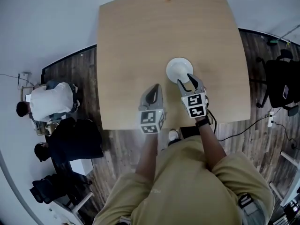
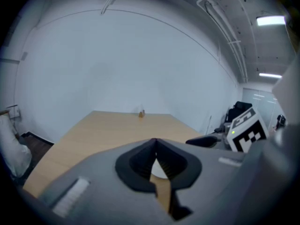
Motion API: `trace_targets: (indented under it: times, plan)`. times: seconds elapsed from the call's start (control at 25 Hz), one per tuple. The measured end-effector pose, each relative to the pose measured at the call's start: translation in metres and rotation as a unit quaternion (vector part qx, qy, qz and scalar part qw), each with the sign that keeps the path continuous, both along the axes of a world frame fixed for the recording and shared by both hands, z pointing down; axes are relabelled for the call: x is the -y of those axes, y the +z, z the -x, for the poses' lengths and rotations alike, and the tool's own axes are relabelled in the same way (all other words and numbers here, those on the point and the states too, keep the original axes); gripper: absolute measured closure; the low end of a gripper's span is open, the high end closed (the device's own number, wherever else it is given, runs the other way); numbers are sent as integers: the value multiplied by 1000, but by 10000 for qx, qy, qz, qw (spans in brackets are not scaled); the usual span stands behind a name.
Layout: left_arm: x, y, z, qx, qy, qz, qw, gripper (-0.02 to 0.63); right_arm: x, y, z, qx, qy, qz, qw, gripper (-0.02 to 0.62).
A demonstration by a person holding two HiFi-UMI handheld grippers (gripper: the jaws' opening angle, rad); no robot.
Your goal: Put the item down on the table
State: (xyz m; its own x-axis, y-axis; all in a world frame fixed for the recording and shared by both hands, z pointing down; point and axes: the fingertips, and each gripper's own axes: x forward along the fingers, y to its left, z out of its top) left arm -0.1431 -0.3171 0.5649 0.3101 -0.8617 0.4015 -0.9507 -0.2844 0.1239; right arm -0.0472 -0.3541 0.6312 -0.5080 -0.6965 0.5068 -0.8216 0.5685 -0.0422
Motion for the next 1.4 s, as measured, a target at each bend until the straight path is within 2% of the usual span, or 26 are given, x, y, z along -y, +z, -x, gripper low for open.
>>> trace_targets:
  times: [0.44, 0.6, 0.72, 0.84, 0.92, 1.04, 1.16, 1.4]
  plan:
    - [-72, -53, -5, -53, 287, -561, 9980, 604, -81, -83, -4, 14, 265, -874, 9958, 549]
    - [-102, -71, -10, -47, 345, -824, 9960, 604, -118, -112, -11, 245, 449, -1146, 9921, 591]
    - [-123, -94, -13, -68, 310, -1234, 9918, 604, -138, -135, -25, 470, 721, -1342, 9872, 591]
    - [-143, -129, -8, -134, 217, -1858, 9823, 604, -143, -160, -43, 730, 999, -1464, 9815, 591]
    - [-153, -147, -2, -70, 218, -2111, 9772, 604, -142, -185, -55, 863, 1117, -1641, 9763, 591]
    - [-165, -164, 6, -17, 136, -2204, 9753, 604, -151, -222, -73, 912, 1171, -1964, 9692, 591]
    - [-179, -185, 16, 4, 34, -2258, 9742, 604, -171, -249, -79, 722, 1096, -2215, 9663, 591]
    - [-199, -222, 30, 173, 46, -2401, 9706, 604, -205, -276, -83, 750, 1235, -2337, 9615, 591]
